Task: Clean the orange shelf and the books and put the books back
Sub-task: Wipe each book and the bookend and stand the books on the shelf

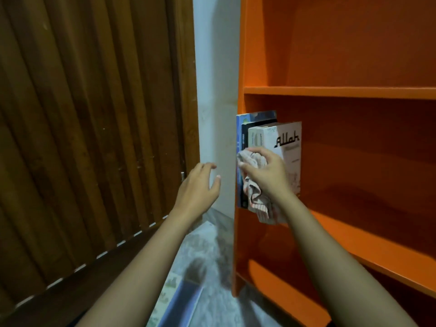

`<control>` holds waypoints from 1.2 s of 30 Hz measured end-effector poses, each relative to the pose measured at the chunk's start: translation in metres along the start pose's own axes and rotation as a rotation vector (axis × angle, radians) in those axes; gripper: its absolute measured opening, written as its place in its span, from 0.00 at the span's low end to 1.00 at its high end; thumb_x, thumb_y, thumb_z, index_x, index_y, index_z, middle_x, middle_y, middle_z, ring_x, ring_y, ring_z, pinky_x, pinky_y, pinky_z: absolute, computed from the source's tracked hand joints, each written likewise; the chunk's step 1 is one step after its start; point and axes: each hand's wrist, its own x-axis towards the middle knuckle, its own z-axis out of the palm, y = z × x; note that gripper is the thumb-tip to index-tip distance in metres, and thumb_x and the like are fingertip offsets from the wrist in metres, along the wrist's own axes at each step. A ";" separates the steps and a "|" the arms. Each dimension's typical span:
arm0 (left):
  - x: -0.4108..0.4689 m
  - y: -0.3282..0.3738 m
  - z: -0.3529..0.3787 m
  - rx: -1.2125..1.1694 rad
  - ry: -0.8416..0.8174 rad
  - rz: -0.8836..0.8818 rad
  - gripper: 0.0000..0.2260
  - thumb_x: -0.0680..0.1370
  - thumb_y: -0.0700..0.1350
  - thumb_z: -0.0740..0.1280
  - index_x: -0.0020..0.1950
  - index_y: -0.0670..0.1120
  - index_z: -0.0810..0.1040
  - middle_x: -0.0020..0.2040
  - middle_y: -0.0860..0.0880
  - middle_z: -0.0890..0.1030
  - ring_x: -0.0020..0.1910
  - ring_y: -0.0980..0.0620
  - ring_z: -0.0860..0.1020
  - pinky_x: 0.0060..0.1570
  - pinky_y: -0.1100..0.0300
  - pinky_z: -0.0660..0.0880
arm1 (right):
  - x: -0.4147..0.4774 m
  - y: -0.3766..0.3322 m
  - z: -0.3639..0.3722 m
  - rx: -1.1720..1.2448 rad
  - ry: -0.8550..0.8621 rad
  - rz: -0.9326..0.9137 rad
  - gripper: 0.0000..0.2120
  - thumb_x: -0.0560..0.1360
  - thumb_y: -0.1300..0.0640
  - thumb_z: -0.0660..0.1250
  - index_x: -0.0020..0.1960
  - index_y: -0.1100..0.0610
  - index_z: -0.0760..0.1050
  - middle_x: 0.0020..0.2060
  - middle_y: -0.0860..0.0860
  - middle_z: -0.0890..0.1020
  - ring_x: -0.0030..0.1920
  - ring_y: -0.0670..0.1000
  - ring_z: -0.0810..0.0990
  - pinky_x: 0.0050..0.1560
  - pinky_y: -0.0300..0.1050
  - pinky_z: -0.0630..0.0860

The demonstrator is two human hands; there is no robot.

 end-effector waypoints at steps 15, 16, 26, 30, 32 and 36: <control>-0.128 -0.215 0.099 0.122 -0.482 -0.608 0.14 0.79 0.48 0.61 0.62 0.44 0.72 0.61 0.43 0.74 0.58 0.44 0.75 0.56 0.52 0.73 | -0.137 0.176 0.209 -0.208 -0.577 0.534 0.07 0.63 0.48 0.70 0.41 0.43 0.75 0.41 0.45 0.82 0.45 0.50 0.81 0.49 0.46 0.78; -0.137 -0.227 0.107 0.116 -0.511 -0.660 0.14 0.79 0.48 0.61 0.62 0.44 0.72 0.61 0.43 0.74 0.58 0.44 0.75 0.56 0.51 0.74 | -0.148 0.190 0.218 -0.213 -0.589 0.584 0.06 0.64 0.47 0.69 0.41 0.44 0.75 0.40 0.46 0.82 0.45 0.51 0.81 0.47 0.44 0.77; -0.217 -0.326 0.178 0.084 -0.725 -0.920 0.15 0.79 0.47 0.62 0.63 0.42 0.71 0.60 0.41 0.74 0.56 0.43 0.76 0.53 0.52 0.76 | -0.235 0.295 0.270 -0.243 -0.827 0.848 0.10 0.73 0.49 0.68 0.51 0.54 0.78 0.48 0.50 0.81 0.50 0.52 0.80 0.47 0.44 0.74; -0.239 -0.349 0.193 0.127 -0.794 -0.983 0.18 0.79 0.51 0.60 0.67 0.45 0.67 0.60 0.42 0.70 0.58 0.44 0.74 0.53 0.53 0.75 | -0.250 0.315 0.290 -0.258 -0.838 0.941 0.13 0.73 0.47 0.68 0.51 0.55 0.78 0.46 0.51 0.81 0.48 0.52 0.79 0.44 0.41 0.69; -0.248 -0.356 0.198 0.134 -0.817 -1.025 0.19 0.79 0.53 0.60 0.68 0.47 0.65 0.60 0.43 0.69 0.59 0.44 0.72 0.53 0.53 0.73 | -0.256 0.322 0.298 -0.250 -0.813 0.998 0.14 0.73 0.46 0.68 0.53 0.55 0.78 0.46 0.50 0.79 0.46 0.51 0.77 0.45 0.41 0.69; -0.260 -0.364 0.204 0.050 -0.848 -1.111 0.23 0.78 0.55 0.61 0.70 0.49 0.62 0.63 0.43 0.69 0.60 0.43 0.72 0.57 0.47 0.74 | -0.265 0.333 0.306 -0.136 -0.709 1.100 0.13 0.72 0.50 0.71 0.53 0.55 0.77 0.50 0.52 0.80 0.51 0.53 0.79 0.54 0.50 0.76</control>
